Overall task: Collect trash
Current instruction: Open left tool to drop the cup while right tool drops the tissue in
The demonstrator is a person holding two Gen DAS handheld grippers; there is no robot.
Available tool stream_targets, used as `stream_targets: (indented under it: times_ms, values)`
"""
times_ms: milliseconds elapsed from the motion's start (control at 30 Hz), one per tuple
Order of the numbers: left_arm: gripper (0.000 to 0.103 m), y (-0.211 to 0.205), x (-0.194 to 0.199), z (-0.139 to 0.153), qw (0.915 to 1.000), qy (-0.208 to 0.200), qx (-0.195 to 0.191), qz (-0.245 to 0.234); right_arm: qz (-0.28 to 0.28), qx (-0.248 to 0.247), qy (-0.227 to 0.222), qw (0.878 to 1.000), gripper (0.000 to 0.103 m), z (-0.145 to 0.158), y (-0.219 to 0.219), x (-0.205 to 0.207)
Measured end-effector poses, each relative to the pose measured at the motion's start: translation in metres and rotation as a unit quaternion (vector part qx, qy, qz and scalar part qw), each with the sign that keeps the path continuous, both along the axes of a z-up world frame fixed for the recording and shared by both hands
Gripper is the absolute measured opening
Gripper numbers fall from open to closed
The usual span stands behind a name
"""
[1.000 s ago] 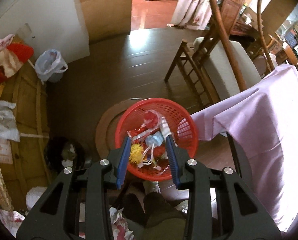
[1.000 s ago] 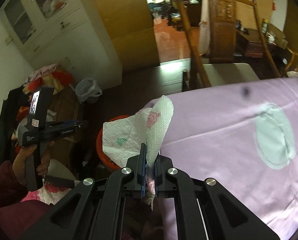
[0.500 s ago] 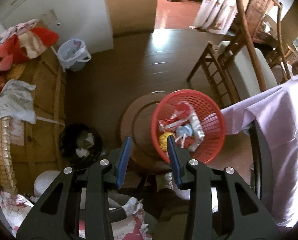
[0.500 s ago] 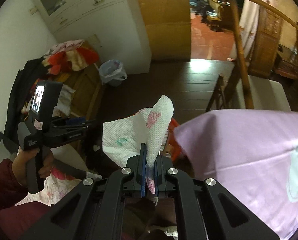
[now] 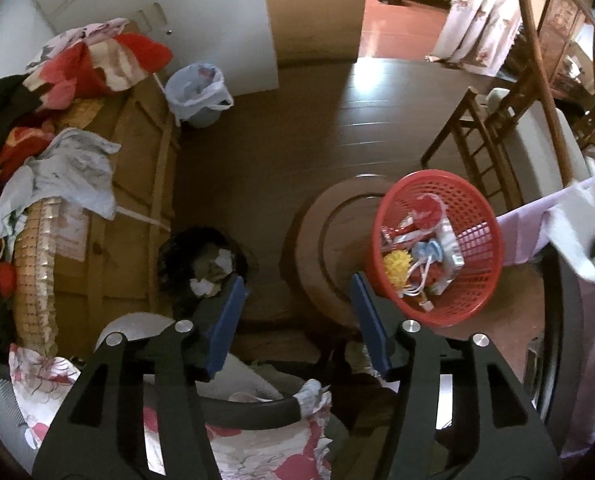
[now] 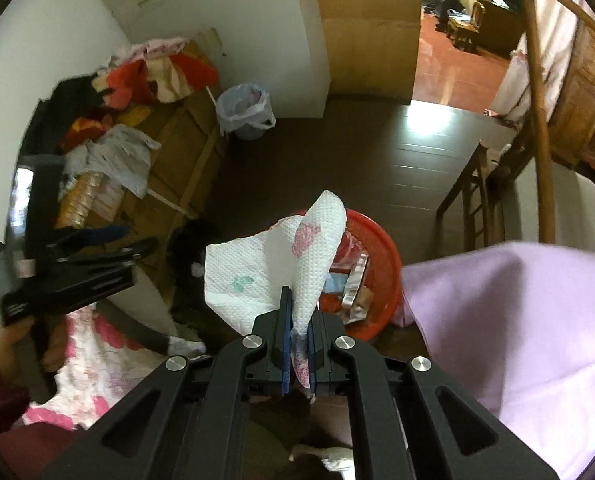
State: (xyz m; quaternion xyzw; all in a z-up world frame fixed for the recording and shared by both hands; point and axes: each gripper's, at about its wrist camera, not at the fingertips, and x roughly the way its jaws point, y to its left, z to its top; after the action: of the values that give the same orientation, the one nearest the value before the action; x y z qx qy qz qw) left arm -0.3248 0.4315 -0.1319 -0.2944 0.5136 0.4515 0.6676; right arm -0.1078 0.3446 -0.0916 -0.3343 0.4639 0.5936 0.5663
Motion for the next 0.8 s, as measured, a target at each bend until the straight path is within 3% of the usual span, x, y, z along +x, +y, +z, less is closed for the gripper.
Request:
stream_targets:
  times_ms: [167, 267, 800]
  values:
    - [0.061, -0.001, -0.004, -0.004, 0.9999, 0.010, -0.005, 0.009, 0.018, -0.038, -0.021, 0.999, 0.017, -0.043, 0.034, -0.004]
    - [0.067, -0.001, -0.005, -0.004, 0.9998, 0.008, -0.010, 0.013, 0.012, -0.054, -0.022, 0.998, 0.050, -0.057, 0.043, -0.001]
    - [0.075, -0.002, 0.030, 0.010, 0.9996, -0.015, -0.019, -0.016, -0.013, -0.027, -0.007, 1.000, 0.050, -0.013, 0.011, 0.019]
